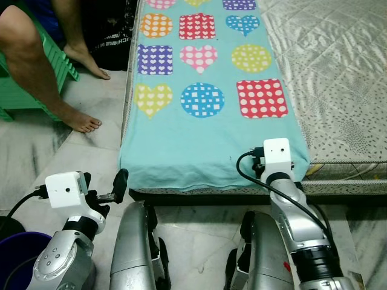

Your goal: Clean up the room

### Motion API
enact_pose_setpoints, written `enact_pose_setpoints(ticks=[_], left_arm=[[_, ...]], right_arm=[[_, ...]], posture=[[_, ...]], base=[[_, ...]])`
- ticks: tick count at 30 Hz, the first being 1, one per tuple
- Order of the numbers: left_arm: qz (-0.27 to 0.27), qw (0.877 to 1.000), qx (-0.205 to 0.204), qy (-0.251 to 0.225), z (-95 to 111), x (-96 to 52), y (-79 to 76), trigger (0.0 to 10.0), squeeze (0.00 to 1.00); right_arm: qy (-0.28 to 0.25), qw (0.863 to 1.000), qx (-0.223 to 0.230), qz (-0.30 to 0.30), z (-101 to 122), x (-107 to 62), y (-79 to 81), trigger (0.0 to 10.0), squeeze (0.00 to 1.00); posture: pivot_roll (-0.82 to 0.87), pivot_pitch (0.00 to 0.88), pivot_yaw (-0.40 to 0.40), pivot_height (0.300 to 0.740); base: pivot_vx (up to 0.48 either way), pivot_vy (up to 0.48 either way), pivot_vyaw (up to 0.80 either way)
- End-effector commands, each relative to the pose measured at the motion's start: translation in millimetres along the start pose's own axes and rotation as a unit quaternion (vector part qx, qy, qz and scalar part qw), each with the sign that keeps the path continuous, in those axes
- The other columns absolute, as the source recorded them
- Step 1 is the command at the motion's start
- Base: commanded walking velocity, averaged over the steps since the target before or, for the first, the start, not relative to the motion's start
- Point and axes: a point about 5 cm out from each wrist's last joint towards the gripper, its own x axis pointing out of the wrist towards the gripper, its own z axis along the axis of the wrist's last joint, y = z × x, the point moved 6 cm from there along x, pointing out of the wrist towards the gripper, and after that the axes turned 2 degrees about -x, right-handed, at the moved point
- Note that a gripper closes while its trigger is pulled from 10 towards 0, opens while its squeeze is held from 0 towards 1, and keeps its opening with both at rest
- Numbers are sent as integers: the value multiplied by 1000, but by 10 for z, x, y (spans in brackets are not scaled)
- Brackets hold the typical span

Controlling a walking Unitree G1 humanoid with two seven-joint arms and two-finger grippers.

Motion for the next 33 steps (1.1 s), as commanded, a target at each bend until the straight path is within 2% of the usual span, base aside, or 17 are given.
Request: enact_pose_setpoints(ticks=[1, 4, 6, 9, 10, 23, 30, 33], left_arm=[[9, 1000, 1, 10, -34, -42, 24, 10000, 0], [8, 1000, 0, 11, -44, -38, 14, 10000, 0], [6, 1000, -1, 11, -45, -28, -2, 10000, 0], [6, 1000, -1, 11, -40, -23, 0, 10000, 0], [6, 1000, -1, 10, -40, -22, 1, 10000, 0], [5, 1000, -4, 9, -42, 3, -11, 10000, 0], [5, 1000, -5, 10, -46, 3, -24, 10000, 0], [5, 1000, -5, 10, -45, 2, -28, 10000, 0]], right_arm=[[9, 1000, 4, -7, -65, 1, -14, 10000, 0], [-1, 1000, 1, 4, -15, -11, 70, 10000, 0], [-11, 999, -24, 20, 12, -28, 172, 10000, 0], [-20, 996, -87, 18, 10, -44, 166, 10000, 0], [-21, 995, -94, 16, 11, -45, 154, 10000, 0], [-4, 995, -96, 3, -43, 61, 147, 10000, 0], [14, 992, -123, 12, -145, 114, 260, 10000, 0], [20, 992, -126, 1, -173, 133, 192, 10000, 0]], posture=[[121, 314, -2, 556], [121, 314, -2, 556], [117, 314, -1, 556], [114, 314, 0, 556], [114, 314, 0, 556], [111, 313, -1, 556], [114, 315, -1, 556], [116, 314, -1, 556]], base=[[0, 0, 0], [0, 0, 0], [0, 0, 0], [0, 0, 0], [0, 0, 0], [0, 0, 0], [0, 0, 0], [0, 0, 0]])
